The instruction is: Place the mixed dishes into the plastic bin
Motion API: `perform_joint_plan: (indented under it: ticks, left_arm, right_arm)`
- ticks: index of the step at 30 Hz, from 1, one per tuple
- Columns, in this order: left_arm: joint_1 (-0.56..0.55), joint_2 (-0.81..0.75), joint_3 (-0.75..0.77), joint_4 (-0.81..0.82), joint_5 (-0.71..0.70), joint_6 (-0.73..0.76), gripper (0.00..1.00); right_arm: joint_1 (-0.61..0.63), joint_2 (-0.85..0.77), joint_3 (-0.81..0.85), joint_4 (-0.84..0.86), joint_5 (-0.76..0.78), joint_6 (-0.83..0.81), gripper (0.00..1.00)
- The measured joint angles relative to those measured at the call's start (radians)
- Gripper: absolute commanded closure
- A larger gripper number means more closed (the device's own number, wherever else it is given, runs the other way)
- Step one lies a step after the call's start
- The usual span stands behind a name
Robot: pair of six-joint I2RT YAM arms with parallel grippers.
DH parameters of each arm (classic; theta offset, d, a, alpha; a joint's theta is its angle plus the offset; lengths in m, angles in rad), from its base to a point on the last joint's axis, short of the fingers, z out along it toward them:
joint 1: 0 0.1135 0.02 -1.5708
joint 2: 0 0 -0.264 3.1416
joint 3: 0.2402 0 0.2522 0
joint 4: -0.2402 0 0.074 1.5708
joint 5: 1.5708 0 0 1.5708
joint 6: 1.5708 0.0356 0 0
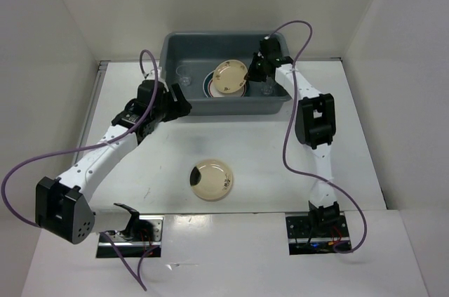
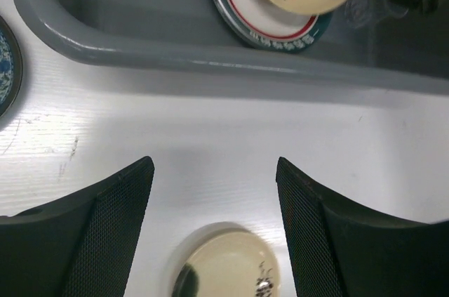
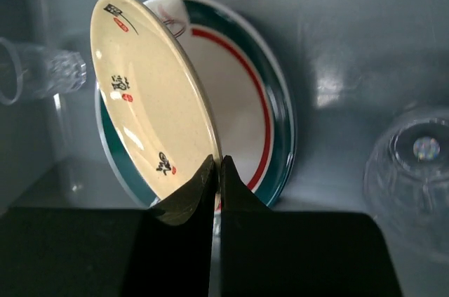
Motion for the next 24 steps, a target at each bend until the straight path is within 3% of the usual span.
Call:
perform_joint_plan:
  ticks: [4, 6, 7, 9, 12, 15, 19, 24]
  left_arm:
    - [0.000, -0.008, -0.028, -0.027, 0.048, 0.053, 0.20]
    - [0.000, -0.010, -0.047, -0.042, 0.068, 0.072, 0.19]
    - [0.000, -0.010, -0.057, -0.051, 0.078, 0.077, 0.19]
    - [0.000, -0.010, -0.072, -0.068, 0.091, 0.080, 0.19]
    - [0.000, -0.012, -0.085, -0.084, 0.103, 0.097, 0.18]
    - [0.000, -0.017, -0.085, -0.094, 0.117, 0.104, 0.18]
    - [0.000, -0.018, -0.092, -0.101, 0.140, 0.108, 0.18]
    - [0.000, -0.061, -0.211, -0.091, 0.177, 0.101, 0.23]
  right_arm:
    - [0.000, 0.092, 0.114, -0.044, 0.015, 0.000, 1.00]
    - [0.000, 0.143, 0.194, -0.072, 0.021, 0.004, 0.83]
    - [0.000, 0.166, 0.230, -0.082, 0.022, 0.008, 0.81]
    - [0.001, 0.201, 0.295, -0.109, 0.022, 0.011, 0.66]
    - [0.001, 0.216, 0.345, -0.147, 0.022, 0.012, 0.52]
    - [0.003, 0.213, 0.375, -0.167, 0.026, 0.003, 0.49]
    - [0.009, 0.156, 0.330, -0.176, 0.050, -0.016, 0.45]
    - [0.013, -0.086, 0.109, -0.172, 0.083, -0.043, 0.41]
